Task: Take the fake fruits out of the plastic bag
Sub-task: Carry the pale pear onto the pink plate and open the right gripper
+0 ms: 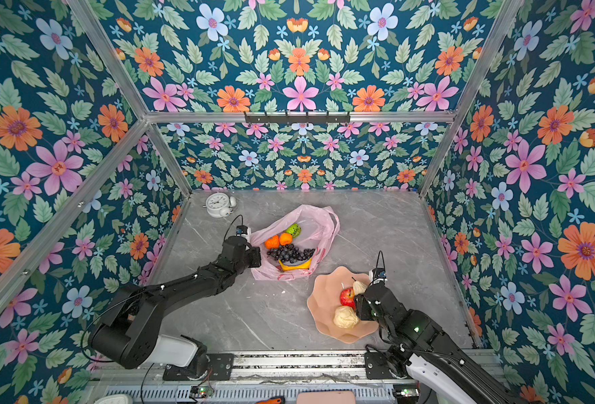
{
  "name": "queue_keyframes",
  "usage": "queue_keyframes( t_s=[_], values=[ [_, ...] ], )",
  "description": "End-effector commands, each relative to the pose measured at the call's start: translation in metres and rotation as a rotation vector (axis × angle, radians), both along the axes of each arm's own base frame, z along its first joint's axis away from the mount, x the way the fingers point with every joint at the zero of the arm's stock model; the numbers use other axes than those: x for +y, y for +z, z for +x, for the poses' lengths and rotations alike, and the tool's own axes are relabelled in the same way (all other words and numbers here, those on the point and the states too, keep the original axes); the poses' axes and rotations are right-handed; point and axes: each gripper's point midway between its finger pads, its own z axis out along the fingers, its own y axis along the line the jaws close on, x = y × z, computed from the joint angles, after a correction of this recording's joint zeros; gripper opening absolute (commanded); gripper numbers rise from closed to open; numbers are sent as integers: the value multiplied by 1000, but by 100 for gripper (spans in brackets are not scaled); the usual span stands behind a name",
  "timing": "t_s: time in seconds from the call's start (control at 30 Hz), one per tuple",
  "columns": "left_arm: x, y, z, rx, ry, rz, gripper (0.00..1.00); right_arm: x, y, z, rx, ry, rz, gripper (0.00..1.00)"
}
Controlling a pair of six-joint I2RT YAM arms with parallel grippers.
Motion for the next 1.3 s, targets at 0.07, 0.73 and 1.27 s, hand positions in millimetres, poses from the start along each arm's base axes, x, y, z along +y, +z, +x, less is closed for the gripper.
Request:
queue_keyframes(
  t_s=[0.07, 0.73, 1.27],
  values=[
    [1, 2, 2, -9, 2, 19, 0, 5, -10, -3, 58, -16, 17, 46],
    [4, 3, 3, -12, 11, 29, 0, 3, -27, -4, 112, -37, -15, 66],
    [4, 4, 3, -15, 13, 30, 0, 0, -30, -1, 119, -67, -28, 72]
  ],
)
